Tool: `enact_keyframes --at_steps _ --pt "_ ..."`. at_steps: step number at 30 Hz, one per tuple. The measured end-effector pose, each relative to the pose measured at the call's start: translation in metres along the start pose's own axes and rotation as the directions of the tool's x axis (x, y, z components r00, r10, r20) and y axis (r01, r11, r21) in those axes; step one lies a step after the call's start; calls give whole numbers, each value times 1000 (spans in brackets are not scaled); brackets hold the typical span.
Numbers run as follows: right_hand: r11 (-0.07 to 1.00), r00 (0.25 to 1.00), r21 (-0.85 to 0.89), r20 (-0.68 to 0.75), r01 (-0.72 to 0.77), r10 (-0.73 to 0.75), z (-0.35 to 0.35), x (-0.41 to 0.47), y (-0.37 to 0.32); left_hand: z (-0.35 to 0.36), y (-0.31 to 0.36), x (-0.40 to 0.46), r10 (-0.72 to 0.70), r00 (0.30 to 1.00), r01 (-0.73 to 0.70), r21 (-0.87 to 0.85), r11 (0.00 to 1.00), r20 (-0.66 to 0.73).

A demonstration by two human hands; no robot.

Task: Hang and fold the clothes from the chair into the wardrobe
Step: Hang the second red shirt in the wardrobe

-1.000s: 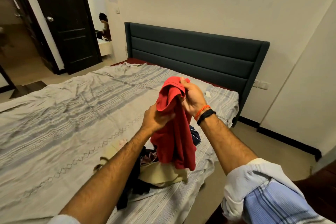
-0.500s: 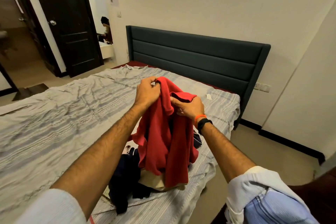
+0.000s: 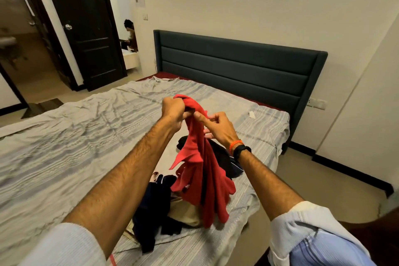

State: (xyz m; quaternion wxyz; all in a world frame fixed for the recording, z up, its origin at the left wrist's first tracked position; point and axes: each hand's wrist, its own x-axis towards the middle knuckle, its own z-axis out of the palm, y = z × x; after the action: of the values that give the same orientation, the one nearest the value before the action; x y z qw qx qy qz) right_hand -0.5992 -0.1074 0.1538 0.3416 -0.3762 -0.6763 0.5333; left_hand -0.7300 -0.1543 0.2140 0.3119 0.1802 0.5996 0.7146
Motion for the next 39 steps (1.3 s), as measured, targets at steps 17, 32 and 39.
enact_keyframes --at_steps 17,32,39 --pt "957 958 -38 27 287 -287 -15 33 -19 -19 -9 -8 374 861 -476 806 353 345" --pt "997 928 -25 369 77 -62 -48 4 53 7 -3 -11 461 842 -526 623 580 281" --pt "979 977 0 63 205 -205 -28 15 40 5 3 -16 472 850 -513 570 642 233"
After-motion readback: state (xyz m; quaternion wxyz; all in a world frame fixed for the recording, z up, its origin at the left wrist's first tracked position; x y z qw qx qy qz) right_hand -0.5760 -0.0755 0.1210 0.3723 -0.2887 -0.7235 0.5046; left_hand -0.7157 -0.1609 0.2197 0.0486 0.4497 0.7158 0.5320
